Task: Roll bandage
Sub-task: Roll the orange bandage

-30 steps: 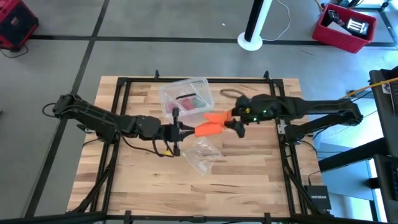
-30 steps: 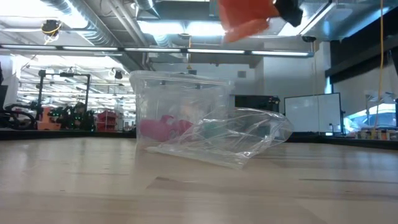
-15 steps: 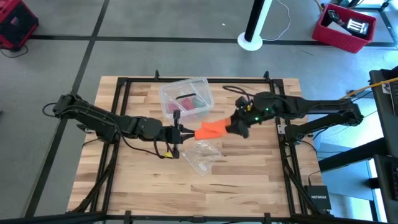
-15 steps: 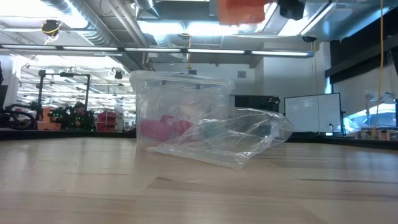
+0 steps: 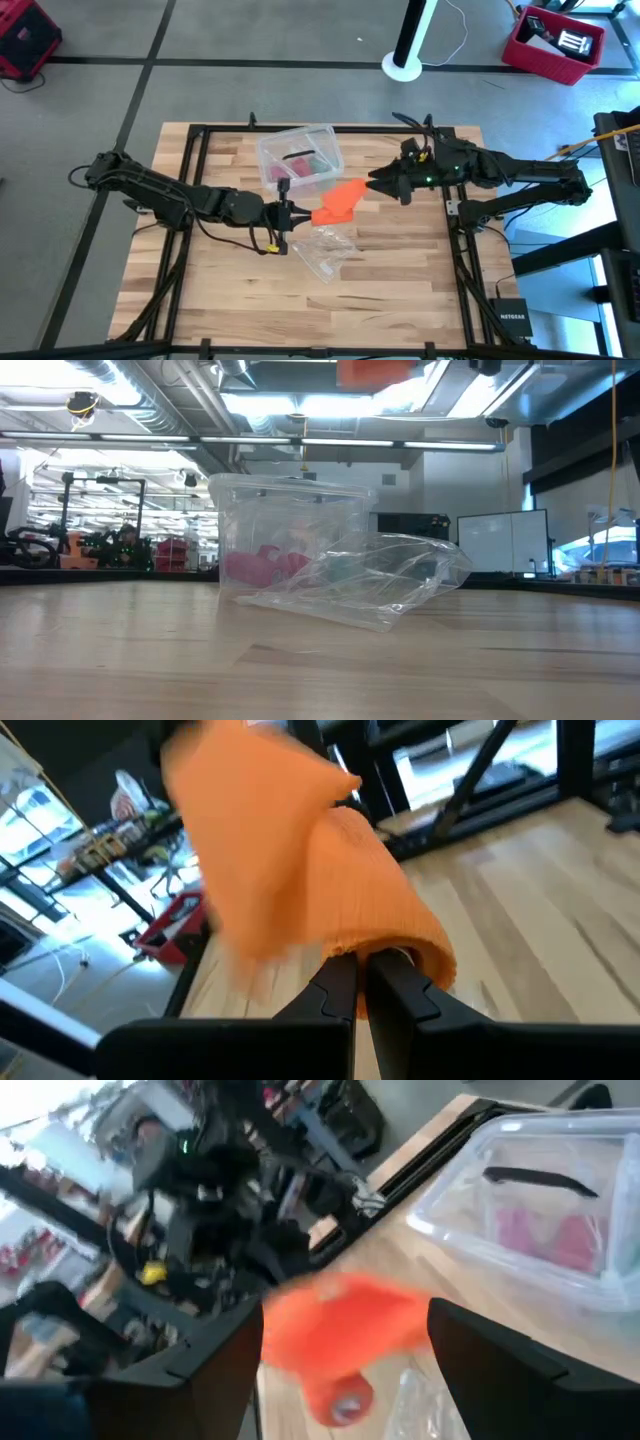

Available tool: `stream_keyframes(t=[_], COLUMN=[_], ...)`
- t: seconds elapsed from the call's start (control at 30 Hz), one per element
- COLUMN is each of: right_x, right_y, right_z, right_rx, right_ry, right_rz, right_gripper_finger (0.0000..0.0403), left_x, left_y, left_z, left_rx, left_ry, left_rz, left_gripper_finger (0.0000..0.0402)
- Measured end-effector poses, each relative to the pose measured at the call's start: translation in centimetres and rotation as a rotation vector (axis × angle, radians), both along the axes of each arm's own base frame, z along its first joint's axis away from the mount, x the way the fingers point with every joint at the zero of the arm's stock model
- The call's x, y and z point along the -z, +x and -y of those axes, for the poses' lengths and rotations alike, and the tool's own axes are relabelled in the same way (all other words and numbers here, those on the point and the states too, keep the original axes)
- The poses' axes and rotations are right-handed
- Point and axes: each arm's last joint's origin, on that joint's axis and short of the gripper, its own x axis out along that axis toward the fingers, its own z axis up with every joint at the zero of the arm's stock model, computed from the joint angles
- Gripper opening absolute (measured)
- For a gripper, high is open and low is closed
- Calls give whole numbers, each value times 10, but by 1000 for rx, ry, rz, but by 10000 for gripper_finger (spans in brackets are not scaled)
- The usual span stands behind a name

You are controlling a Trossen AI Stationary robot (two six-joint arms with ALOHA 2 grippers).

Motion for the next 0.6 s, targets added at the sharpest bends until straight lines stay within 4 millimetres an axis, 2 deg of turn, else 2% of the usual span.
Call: stream_keyframes(t=[0.17,0.33,0.5,0.6], right_x=[9,24,29,31], right_y=[-3,-11,-14,-12], right_z=[0,5,6,-3], right_rx=[4,119,101,18], right_ry=[16,-129,-289,-413], right_rz=[-101,-277,-354,-343], right_gripper_finger=[285,285,285,285], left_x=[5,3,-25,-42], left_y=[-1,0,-9,-17], left_z=[0,4,0,-8], left_rx=[-7,94,110,96], left_ry=[-63,-164,-197,-225], left_rz=[-44,-27,168,276], left_gripper_finger=[3,4,4,4])
